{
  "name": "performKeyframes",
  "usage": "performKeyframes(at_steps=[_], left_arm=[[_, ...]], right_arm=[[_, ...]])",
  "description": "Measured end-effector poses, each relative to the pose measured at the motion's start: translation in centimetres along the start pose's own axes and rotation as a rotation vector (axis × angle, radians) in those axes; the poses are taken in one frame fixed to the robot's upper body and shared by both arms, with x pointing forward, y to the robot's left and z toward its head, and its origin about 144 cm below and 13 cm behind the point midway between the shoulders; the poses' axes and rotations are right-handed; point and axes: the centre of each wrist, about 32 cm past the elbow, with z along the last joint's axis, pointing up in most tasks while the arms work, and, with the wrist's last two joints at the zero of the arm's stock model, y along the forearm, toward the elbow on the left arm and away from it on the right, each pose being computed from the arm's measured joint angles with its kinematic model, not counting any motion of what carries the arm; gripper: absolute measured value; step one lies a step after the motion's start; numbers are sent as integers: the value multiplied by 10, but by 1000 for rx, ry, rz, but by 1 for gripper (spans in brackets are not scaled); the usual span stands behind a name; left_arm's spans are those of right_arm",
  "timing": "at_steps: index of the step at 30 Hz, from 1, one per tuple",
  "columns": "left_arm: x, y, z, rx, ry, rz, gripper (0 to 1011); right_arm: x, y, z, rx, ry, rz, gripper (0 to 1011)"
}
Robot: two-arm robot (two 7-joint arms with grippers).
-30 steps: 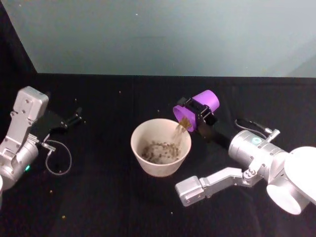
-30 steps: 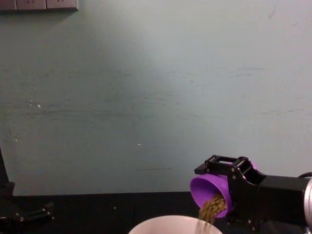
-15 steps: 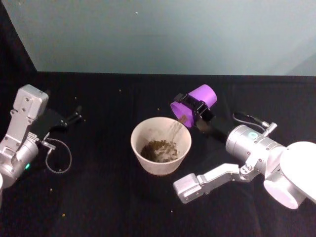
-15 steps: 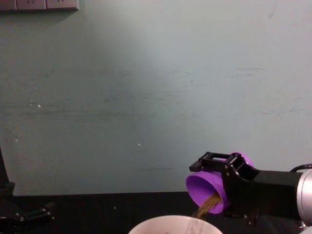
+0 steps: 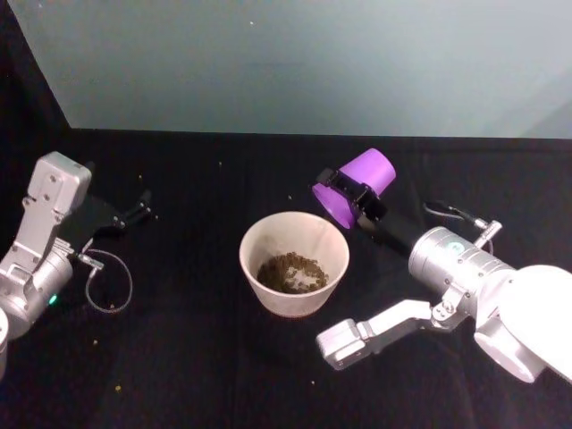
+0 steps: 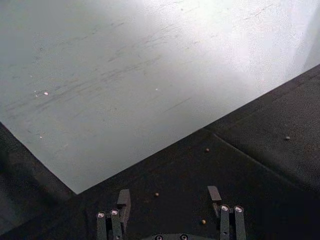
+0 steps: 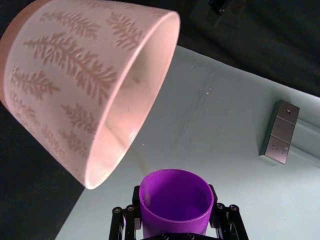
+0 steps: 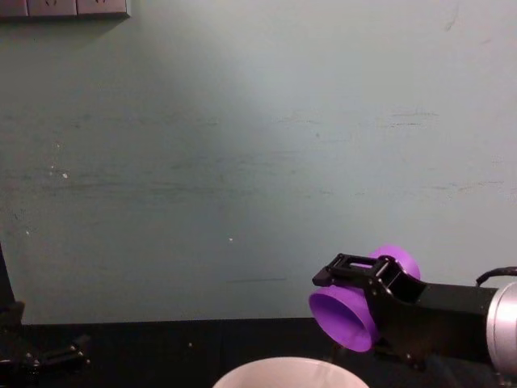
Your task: Pick up the cup and pour the mung beans from the cup into the bowl.
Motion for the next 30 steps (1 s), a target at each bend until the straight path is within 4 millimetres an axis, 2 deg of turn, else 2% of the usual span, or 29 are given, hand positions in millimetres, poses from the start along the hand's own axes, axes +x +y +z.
performKeyframes(at_steps=[8,19,25,30], left_arm=[[0,0,0,0,0,0,1000],[0,0,0,0,0,0,1000],[0,0,0,0,0,0,1000],[0,0,0,0,0,0,1000]], right_arm=[[-4,1,2,-5,-43,-5,735],[-6,-1,0,-6,-16,-7,735],[-7,-3,-4,-3,70,-12,735],[-10,-7,-11,-5,239,-16,735]])
